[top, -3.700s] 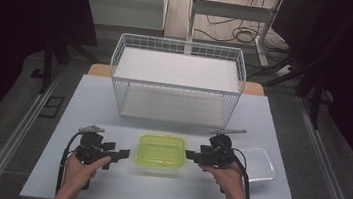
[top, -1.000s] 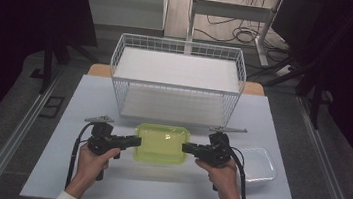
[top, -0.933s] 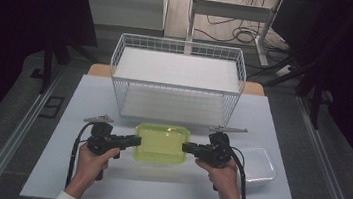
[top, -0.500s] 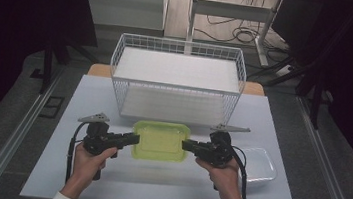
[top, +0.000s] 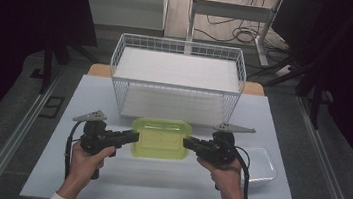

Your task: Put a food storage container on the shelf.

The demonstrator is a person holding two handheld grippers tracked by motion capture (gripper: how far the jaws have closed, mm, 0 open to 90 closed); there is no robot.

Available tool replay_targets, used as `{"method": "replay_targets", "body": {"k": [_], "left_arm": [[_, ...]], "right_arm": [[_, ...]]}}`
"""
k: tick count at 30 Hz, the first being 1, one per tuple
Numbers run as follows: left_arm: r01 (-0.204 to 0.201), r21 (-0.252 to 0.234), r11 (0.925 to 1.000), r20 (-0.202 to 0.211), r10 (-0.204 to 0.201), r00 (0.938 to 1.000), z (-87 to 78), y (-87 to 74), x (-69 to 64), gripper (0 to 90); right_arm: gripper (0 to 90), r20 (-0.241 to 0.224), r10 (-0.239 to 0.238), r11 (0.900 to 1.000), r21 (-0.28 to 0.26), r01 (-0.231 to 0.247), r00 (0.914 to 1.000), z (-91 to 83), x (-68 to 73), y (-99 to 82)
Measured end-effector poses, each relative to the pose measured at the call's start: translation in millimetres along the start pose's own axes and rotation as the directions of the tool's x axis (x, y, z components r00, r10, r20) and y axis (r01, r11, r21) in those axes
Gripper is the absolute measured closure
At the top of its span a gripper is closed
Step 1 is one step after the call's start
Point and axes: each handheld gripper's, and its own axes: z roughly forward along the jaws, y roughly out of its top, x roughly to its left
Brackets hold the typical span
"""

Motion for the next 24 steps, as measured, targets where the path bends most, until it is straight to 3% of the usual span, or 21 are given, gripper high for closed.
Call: {"method": "replay_targets", "body": {"k": [10, 14, 18, 24], "left_arm": [[0.015, -0.012, 0.9998, 0.011, -0.015, 0.9998, 0.4, 3.3, 0.2, 77.7], [0.010, -0.014, 0.9999, 0.038, -0.010, 0.9992, 4.7, 13.6, -0.1, 77.7], [0.005, -0.015, 0.9999, 0.041, -0.004, 0.9992, 6.5, 20.1, 1.4, 77.7], [0.030, -0.004, 0.9995, 0.067, -0.030, 0.9973, 12.6, 31.1, 10.7, 77.6]], "right_arm": [[79.0, 0.012, -0.032, 0.9995, -0.009, 0.032, 0.9994, -1.9, 2.8, 6.4], [79.2, 0.028, -0.039, 0.9988, -0.028, 0.039, 0.9989, -9.7, 2.0, 14.1], [79.2, 0.036, -0.039, 0.9987, -0.032, 0.040, 0.9986, -11.2, 0.1, 20.8], [79.1, 0.038, -0.027, 0.9989, -0.038, 0.029, 0.9989, -9.7, -5.8, 31.0]]}}
